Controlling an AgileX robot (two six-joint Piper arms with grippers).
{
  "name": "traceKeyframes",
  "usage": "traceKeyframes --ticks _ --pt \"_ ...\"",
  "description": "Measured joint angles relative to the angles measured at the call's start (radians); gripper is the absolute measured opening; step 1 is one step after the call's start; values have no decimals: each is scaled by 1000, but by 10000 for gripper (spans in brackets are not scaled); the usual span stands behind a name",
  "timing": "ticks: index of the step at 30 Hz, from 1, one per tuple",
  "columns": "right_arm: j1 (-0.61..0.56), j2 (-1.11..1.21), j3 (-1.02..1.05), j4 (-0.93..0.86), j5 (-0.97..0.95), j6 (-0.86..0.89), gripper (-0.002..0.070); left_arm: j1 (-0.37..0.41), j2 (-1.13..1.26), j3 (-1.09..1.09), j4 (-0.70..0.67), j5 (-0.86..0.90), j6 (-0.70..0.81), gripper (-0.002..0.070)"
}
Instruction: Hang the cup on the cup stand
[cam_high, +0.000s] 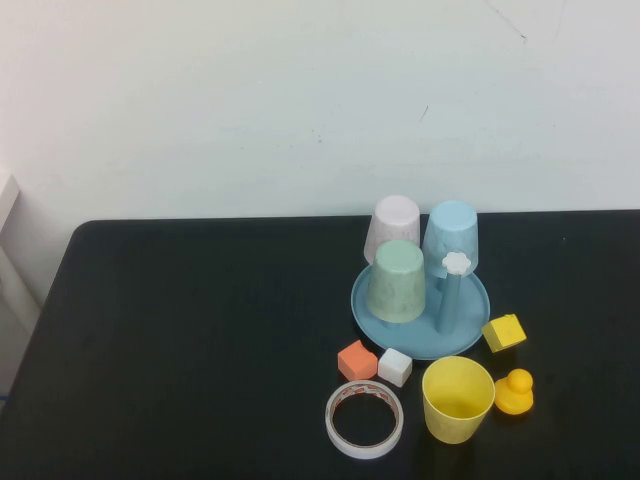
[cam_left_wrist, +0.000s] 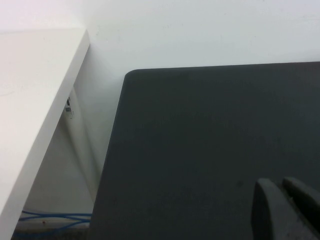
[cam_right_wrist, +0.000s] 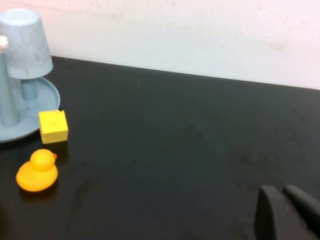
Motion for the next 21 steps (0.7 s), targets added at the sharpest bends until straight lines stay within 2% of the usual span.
traceKeyframes --ticks 3,6,7,10,13,18,21 --pt "0 0 0 0 0 0 -1 0 0 0 -14 0 -5 -1" --pt "0 0 0 14 0 0 -1 0 0 0 -119 -11 -44 -1" --pt "0 0 0 43 0 13 -1 0 0 2 -254 -26 -93 -1" --pt "0 0 0 146 -6 43 -1 0 0 2 -512 -42 -174 -1" --pt "0 0 0 340 -15 108 -1 0 0 2 -737 -51 -207 -1" --pt "0 0 6 786 -9 230 -1 0 0 2 -814 -86 -207 -1" --pt "0 0 6 873 -9 234 -1 0 0 2 -846 -108 -205 -1"
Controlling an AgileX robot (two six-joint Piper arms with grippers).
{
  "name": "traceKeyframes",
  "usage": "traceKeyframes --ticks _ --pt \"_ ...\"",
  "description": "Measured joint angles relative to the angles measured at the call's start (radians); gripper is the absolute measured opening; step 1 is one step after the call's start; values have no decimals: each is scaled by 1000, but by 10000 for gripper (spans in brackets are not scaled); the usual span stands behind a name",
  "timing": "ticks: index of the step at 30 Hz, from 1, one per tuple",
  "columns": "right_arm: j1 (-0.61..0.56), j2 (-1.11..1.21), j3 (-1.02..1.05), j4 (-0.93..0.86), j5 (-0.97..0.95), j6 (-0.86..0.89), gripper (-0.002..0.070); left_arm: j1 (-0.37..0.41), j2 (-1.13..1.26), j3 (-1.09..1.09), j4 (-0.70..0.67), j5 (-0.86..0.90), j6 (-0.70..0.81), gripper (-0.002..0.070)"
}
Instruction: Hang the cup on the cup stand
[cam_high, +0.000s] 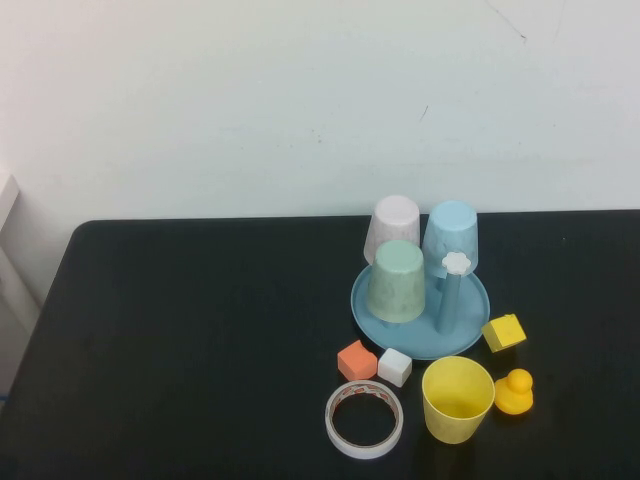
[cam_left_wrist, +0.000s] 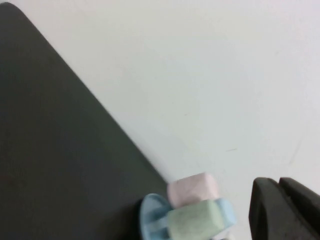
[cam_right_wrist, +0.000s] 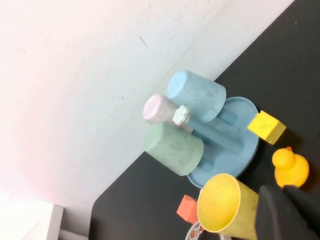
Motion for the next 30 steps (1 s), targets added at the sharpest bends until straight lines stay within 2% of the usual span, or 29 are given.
traceKeyframes --ticks 3,8,11,16,20,24,30 --pt "0 0 0 7 -2 0 -1 0 0 0 -69 16 53 -1" --pt "0 0 2 7 -28 -64 -1 0 10 -114 -49 141 403 -1" --pt "0 0 2 7 -51 -145 -1 0 102 -261 78 204 489 -1" --pt "0 0 2 7 -62 -241 -1 -20 363 -542 379 423 515 -1" --pt "0 0 2 7 -49 -299 -1 -66 557 -700 511 548 546 -1" --pt "0 0 2 7 -22 -343 -1 -158 731 -823 581 617 578 -1" --pt "0 0 2 7 5 -354 -1 -402 1014 -953 791 681 549 -1"
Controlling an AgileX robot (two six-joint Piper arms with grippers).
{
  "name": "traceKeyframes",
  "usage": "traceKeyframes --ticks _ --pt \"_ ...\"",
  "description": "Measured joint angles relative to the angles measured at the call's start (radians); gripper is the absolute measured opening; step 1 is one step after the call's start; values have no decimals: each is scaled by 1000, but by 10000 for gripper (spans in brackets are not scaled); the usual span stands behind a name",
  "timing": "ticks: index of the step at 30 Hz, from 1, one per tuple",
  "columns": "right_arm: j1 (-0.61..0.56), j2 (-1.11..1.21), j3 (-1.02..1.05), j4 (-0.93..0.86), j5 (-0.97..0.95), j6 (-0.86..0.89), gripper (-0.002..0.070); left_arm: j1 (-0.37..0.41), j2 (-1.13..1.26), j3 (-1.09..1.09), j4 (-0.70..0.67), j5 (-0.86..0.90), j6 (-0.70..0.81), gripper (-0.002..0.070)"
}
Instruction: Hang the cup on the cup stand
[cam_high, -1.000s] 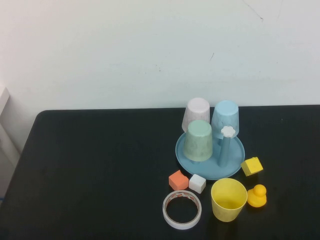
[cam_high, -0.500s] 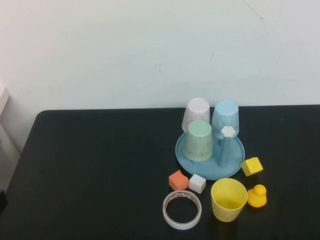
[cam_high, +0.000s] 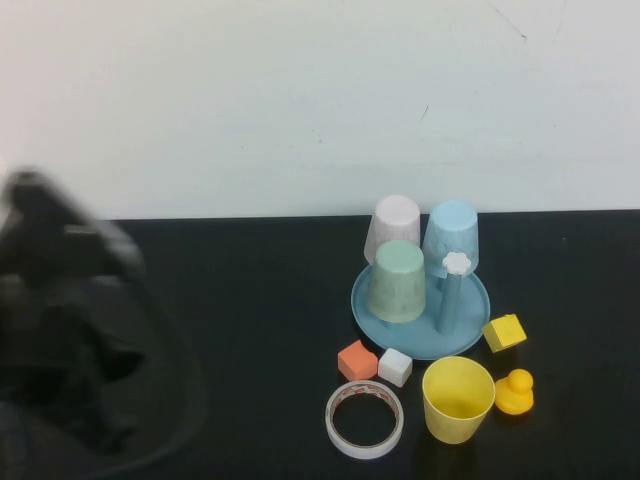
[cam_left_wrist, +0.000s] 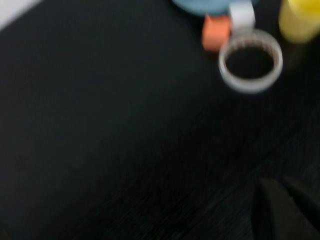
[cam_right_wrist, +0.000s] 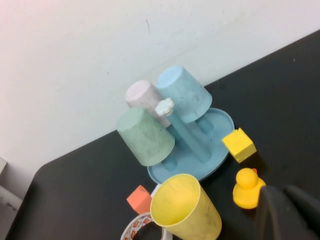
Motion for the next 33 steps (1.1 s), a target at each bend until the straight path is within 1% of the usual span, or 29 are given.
traceKeyframes --ticks 4,6,8,11,14,16,18,21,23,24,26,29,33 --pt "0 0 0 0 11 -1 -1 -171 175 -83 173 28 -98 -1" --pt "0 0 0 0 10 -2 -1 -244 253 -123 242 37 -149 -1" --pt "0 0 0 0 16 -4 -1 -297 337 -171 291 37 -203 -1" --pt "0 0 0 0 21 -7 -1 -344 450 -244 313 43 -245 -1" --pt "0 0 0 0 24 -7 -1 -372 569 -318 313 55 -249 10" --pt "0 0 0 0 24 -7 -1 -378 635 -369 294 68 -261 51" --pt "0 0 0 0 24 -7 -1 -378 705 -414 268 77 -299 145" --pt "0 0 0 0 24 -8 -1 -376 796 -466 208 68 -343 346" --pt "0 0 0 0 24 -16 -1 -376 854 -497 143 42 -355 442" --pt "0 0 0 0 24 -19 -1 -376 881 -516 113 20 -358 473" --pt "0 0 0 0 24 -26 -1 -376 923 -558 66 -18 -363 493" --pt "0 0 0 0 24 -28 -1 -378 984 -635 35 -56 -371 486" --pt "0 0 0 0 24 -33 -1 -378 1082 -769 24 -47 -379 480"
